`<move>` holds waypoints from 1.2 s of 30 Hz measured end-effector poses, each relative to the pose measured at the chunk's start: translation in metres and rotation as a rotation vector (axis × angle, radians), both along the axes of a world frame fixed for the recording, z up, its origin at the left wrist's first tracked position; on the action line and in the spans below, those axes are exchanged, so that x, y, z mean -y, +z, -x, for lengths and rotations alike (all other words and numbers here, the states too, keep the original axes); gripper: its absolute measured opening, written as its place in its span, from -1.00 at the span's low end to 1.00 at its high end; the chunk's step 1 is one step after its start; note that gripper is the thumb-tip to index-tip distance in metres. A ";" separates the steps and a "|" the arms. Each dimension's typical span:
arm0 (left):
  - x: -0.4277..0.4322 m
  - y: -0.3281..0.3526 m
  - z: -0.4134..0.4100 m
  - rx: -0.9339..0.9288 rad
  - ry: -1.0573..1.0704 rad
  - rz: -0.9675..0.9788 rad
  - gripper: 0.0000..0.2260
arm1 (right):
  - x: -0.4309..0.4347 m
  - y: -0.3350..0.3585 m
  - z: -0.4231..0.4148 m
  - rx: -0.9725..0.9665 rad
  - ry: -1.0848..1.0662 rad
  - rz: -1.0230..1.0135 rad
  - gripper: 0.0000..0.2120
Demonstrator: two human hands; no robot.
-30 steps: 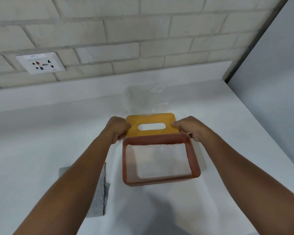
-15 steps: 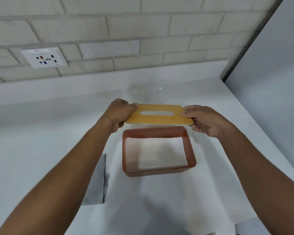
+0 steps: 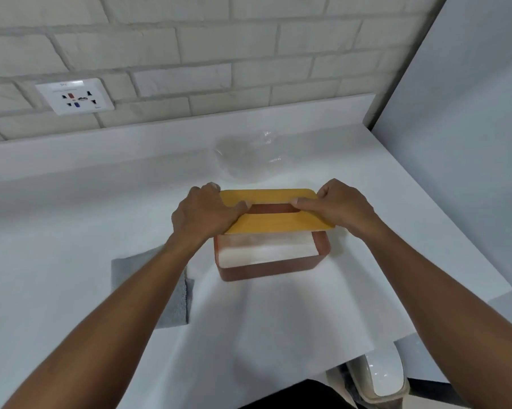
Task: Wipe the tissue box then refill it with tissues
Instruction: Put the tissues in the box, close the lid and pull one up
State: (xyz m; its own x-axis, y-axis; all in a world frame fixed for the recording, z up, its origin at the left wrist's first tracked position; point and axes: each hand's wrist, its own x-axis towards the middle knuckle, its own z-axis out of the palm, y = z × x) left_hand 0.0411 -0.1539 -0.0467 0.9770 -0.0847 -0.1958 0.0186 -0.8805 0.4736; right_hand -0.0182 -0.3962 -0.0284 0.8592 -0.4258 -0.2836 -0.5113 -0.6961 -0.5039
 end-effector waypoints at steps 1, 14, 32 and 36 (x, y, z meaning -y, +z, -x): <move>0.000 0.001 0.006 -0.001 -0.018 -0.042 -0.19 | -0.003 0.001 0.005 -0.015 0.009 0.065 -0.36; 0.011 -0.002 0.038 0.149 -0.043 -0.310 -0.33 | -0.019 -0.016 0.020 -0.006 0.029 0.464 -0.42; 0.013 0.001 0.030 0.223 -0.185 -0.477 -0.64 | -0.030 -0.011 0.014 -0.028 0.158 0.606 -0.52; 0.015 0.005 0.029 0.258 -0.229 -0.529 -0.70 | -0.029 -0.013 0.015 -0.019 0.160 0.602 -0.50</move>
State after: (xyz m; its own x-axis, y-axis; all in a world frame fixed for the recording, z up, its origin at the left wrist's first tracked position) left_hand 0.0120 -0.1687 -0.0417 0.9669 -0.2536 -0.0289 -0.2550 -0.9649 -0.0628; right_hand -0.0327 -0.3673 -0.0418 0.9227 -0.3823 -0.0501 -0.3823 -0.9240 0.0091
